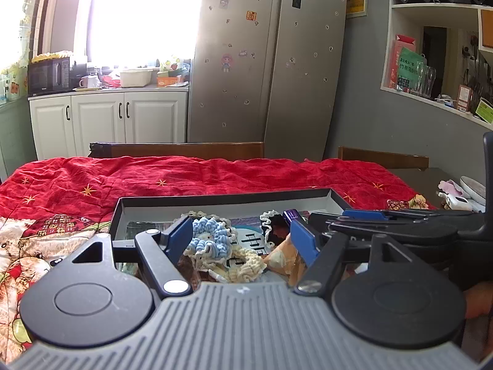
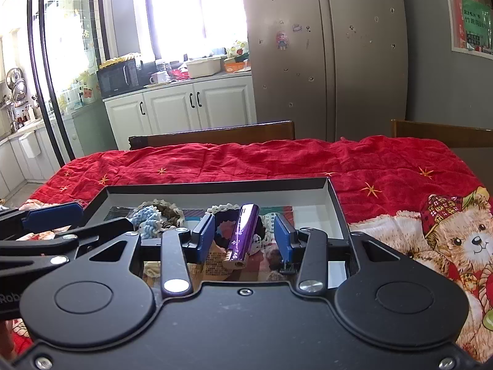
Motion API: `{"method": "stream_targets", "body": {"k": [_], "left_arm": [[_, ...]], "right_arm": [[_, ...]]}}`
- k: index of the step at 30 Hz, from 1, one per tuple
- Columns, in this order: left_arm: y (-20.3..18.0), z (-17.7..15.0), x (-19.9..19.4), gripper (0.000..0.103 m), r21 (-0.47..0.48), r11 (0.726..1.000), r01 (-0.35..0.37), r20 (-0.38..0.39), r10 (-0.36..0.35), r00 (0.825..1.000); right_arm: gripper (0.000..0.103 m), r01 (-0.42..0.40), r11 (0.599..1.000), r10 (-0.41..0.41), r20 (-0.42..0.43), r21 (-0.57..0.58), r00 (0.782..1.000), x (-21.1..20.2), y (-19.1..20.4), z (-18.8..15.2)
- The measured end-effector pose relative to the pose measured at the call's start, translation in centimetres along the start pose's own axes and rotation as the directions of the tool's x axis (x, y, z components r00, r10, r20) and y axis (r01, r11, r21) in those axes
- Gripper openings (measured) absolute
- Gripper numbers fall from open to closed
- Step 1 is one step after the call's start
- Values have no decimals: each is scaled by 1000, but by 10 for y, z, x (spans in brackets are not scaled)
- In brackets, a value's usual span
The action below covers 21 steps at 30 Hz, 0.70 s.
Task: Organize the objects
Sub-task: 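Withdraw both open grippers from the box toward the remaining table items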
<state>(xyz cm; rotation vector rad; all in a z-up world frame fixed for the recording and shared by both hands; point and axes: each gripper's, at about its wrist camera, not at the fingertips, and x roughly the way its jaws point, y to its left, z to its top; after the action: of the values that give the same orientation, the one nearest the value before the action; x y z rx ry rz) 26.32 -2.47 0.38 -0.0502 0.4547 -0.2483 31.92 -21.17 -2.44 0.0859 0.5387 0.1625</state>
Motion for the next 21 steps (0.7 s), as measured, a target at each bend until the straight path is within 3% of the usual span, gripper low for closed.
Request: {"method": "stream_targets", "body": {"k": [12,21], "left_arm": [[0,-3,-45,84,-20,999,49,8,-49,999],[-15,-15,-79,86,35,998,55,7,-56,998]], "right_arm": [[42,-2,999,2,12,-35,1000,-51,1,0],[44,-24,996,24,9,-83,1000,-98,8,-16]]}}
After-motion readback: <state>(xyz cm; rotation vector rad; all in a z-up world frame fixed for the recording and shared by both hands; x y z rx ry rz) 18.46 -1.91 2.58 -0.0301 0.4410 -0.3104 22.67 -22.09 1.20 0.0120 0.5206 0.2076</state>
